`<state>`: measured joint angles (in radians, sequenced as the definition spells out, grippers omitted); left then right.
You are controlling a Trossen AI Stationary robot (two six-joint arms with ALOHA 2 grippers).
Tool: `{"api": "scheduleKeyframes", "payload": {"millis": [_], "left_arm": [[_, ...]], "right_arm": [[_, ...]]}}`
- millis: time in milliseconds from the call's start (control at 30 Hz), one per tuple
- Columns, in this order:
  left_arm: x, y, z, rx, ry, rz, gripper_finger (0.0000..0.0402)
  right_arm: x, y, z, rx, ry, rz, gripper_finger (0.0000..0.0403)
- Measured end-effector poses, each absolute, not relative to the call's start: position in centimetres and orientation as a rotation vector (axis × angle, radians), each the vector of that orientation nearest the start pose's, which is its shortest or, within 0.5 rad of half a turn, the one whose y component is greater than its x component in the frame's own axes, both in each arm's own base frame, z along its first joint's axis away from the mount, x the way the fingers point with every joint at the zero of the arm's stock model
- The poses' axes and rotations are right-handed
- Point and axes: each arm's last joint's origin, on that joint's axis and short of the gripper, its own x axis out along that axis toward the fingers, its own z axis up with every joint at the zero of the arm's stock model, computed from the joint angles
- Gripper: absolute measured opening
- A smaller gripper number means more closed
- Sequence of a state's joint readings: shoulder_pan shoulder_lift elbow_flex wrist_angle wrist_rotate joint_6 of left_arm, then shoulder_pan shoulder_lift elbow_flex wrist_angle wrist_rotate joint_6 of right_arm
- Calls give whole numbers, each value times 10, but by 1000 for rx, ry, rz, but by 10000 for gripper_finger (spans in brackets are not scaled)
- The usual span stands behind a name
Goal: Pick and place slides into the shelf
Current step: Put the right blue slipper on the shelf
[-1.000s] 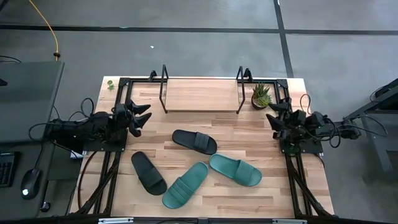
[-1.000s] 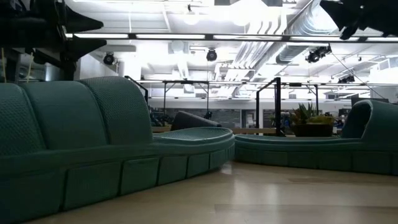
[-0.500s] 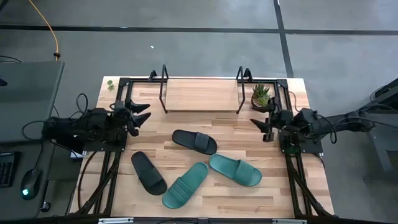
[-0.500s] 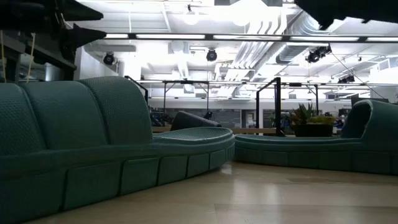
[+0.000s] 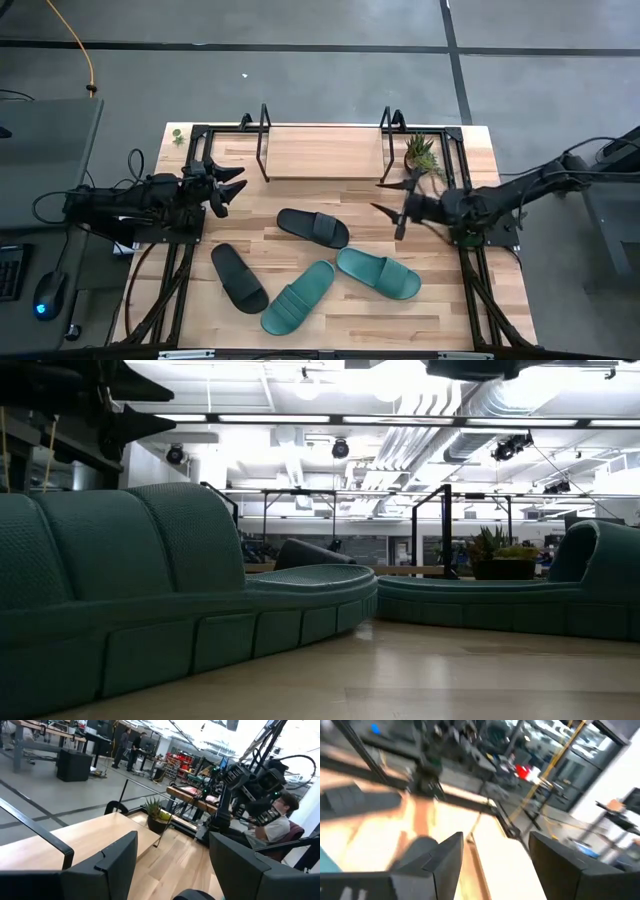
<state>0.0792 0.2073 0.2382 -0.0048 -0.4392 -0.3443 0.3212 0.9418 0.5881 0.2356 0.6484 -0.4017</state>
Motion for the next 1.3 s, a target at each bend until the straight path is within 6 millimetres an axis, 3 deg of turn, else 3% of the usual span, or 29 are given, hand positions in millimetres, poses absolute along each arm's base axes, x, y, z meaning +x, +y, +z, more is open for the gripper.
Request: {"api": "scheduleKeyframes", "payload": {"millis": [300,733,1033,1300], "left_arm": [[97,20,228,-341,-115,508,227],[97,20,228,-320,-111,509,227],[97,20,228,-320,-114,509,227],[97,20,228,-319,-113,508,227]], "right_arm": [[229,64,241,-654,360,-392,216],[254,69,204,-731,464,-388,216],[258,74,203,-643,426,-331,216],[272,77,240,-447,602,-255,216]]}}
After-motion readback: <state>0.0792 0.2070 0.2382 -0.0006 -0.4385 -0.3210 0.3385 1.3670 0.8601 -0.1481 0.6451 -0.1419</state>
